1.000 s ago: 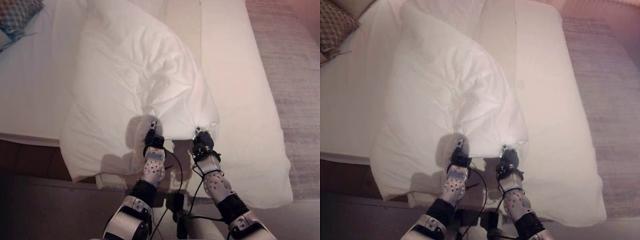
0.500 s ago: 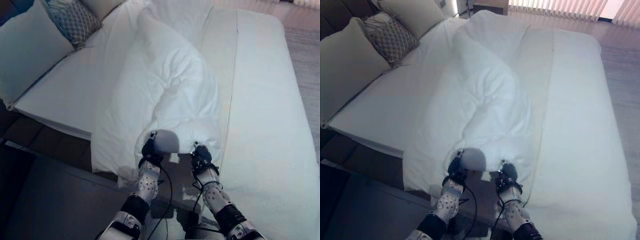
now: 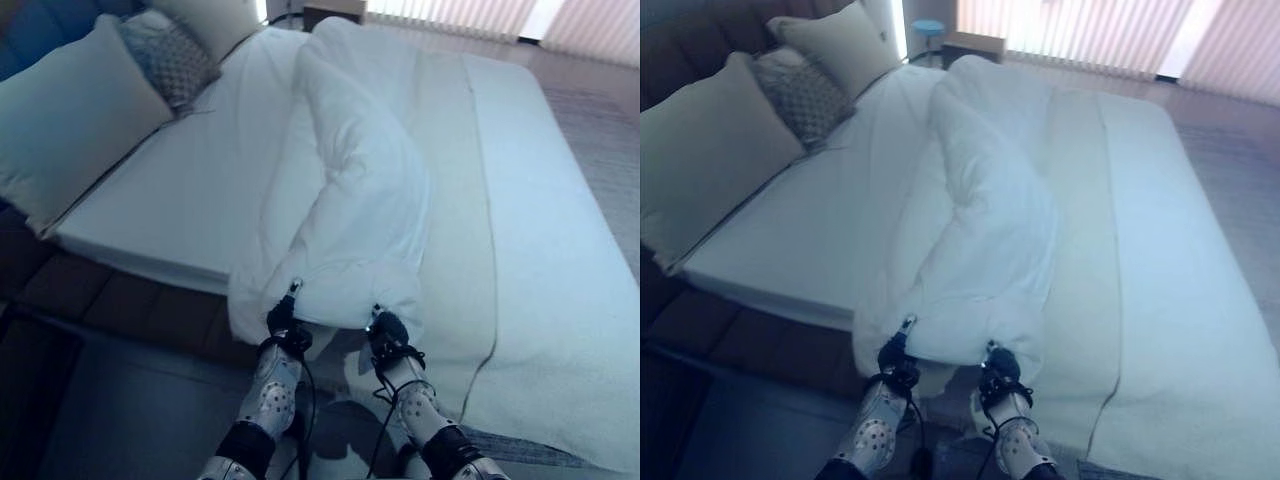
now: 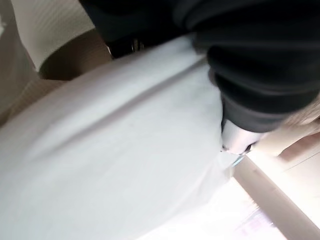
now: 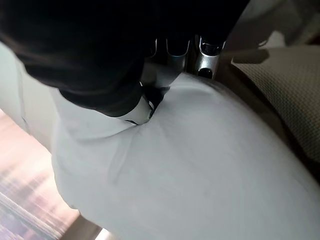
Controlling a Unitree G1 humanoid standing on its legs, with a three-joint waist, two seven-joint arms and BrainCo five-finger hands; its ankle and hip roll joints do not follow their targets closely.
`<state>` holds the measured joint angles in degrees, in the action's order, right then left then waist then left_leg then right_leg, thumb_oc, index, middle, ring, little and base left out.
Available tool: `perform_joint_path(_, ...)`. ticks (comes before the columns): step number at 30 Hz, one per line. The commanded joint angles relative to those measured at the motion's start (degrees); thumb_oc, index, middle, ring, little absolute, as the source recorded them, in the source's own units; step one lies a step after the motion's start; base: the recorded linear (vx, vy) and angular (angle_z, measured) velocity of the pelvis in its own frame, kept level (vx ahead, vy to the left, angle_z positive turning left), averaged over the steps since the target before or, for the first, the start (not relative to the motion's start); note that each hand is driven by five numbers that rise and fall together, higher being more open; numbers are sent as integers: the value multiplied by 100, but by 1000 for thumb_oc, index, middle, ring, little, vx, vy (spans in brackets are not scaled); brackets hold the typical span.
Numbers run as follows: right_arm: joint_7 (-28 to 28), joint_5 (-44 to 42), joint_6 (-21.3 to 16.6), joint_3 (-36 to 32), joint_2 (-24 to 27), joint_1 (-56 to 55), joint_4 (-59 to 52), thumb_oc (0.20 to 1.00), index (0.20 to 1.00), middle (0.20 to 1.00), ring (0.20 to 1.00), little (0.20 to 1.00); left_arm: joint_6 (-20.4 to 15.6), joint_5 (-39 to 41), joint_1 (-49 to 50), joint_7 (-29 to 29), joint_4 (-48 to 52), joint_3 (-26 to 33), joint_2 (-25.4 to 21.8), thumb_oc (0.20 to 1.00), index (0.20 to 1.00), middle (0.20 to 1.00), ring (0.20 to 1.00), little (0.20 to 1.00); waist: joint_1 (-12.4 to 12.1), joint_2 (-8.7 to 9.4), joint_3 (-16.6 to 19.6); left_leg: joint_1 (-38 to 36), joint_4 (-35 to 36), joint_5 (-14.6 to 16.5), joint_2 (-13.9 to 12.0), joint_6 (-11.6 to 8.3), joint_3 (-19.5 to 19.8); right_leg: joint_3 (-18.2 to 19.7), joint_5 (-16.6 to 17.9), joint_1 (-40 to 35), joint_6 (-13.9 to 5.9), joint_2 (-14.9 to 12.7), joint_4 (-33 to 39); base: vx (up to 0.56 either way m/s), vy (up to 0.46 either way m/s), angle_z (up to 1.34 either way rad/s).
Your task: Make the bed
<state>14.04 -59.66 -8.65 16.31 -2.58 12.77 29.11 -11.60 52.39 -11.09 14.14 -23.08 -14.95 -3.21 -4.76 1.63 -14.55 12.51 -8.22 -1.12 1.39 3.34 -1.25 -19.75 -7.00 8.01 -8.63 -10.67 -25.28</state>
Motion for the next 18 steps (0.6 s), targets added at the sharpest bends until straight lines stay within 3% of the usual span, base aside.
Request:
perform_joint_path(1, 100, 253, -538, -505, 820, -153, -23, 200, 200, 200, 200, 200, -490, -716, -36, 137, 821, 610, -901, 200, 200, 200, 200, 200, -60, 184, 397, -449, 803, -111, 482, -730, -135, 149, 219, -657, 223, 895, 1076, -87, 203, 11)
perform_joint_path(4, 170, 287, -583, -489, 834, -137, -59, 200, 200, 200, 200, 200, -453, -786, 2, 145, 829, 600, -857, 200, 200, 200, 200, 200, -133, 281, 464, -267, 736, -251, 616, -810, -259, 392, 27, -915, 519, 1255, 1847, -145, 162, 2)
perform_joint_path(5, 197, 270, -616, -481, 863, -154, -60, 200, 200, 200, 200, 200, -395, -796, 17, 126, 827, 574, -820, 200, 200, 200, 200, 200, -113, 253, 456, -99, 471, -285, 689, -859, -211, 645, -34, -1018, 642, 1360, 2080, -147, 132, 1)
perform_joint_path(6, 197, 270, -615, -482, 865, -153, -60, 200, 200, 200, 200, 200, -395, -796, 16, 126, 828, 574, -819, 200, 200, 200, 200, 200, -108, 246, 470, -79, 472, -295, 685, -858, -205, 639, -19, -1002, 643, 1367, 2090, -151, 132, 26)
perform_joint_path(8, 223, 247, -671, -481, 956, -105, -30, 200, 200, 200, 200, 200, -445, -825, -26, 73, 939, 517, -784, 200, 200, 200, 200, 200, -204, 141, 213, 520, -458, -636, 649, -1255, -29, 531, 63, -1056, 698, 1261, 2240, -206, 167, 37)
perform_joint_path(10, 201, 275, -639, -470, 989, -68, -11, 200, 200, 200, 200, 200, -449, -817, -7, 77, 966, 545, -778, 200, 200, 200, 200, 200, -220, 99, 187, 536, -570, -515, 645, -1215, 87, 525, 88, -991, 675, 1185, 2190, -116, 165, 39)
perform_joint_path(11, 207, 315, -613, -495, 1017, -81, 20, 200, 200, 200, 200, 200, -451, -810, 2, 110, 961, 589, -757, 200, 200, 200, 200, 200, -173, 137, 183, 555, -763, -331, 465, -1113, -5, 460, 146, -985, 610, 1016, 2232, -76, 235, 20)
perform_joint_path(12, 208, 347, -575, -542, 1045, -124, 28, 200, 200, 200, 200, 200, -441, -800, 12, 122, 974, 646, -740, 200, 200, 200, 200, 200, -84, 196, 216, 457, -826, 41, 168, -873, -184, 366, 236, -932, 524, 798, 2240, -47, 263, -15)
perform_joint_path(13, 197, 346, -556, -523, 1048, -149, 4, 200, 200, 200, 200, 200, -450, -804, 37, 133, 988, 665, -731, 200, 200, 200, 200, 200, -74, 198, 236, 344, -763, 150, 13, -789, -99, 354, 261, -911, 482, 711, 2249, -5, 286, -10)
perform_joint_path(15, 191, 323, -519, -512, 1068, -150, 11, 200, 200, 200, 200, 200, -453, -807, 38, 162, 958, 666, -741, 200, 200, 200, 200, 200, -38, 177, 338, 200, -586, 133, -245, -802, 226, 337, 284, -901, 421, 527, 2274, 67, 304, 2)
perform_joint_path(18, 199, 348, -486, -520, 1135, -129, -3, 200, 200, 200, 200, 200, -497, -834, 15, 243, 945, 659, -757, 200, 200, 200, 200, 200, 9, 77, 478, 2, 93, -249, -779, -984, 674, 397, 269, -931, 298, 275, 2215, 145, 418, 22)
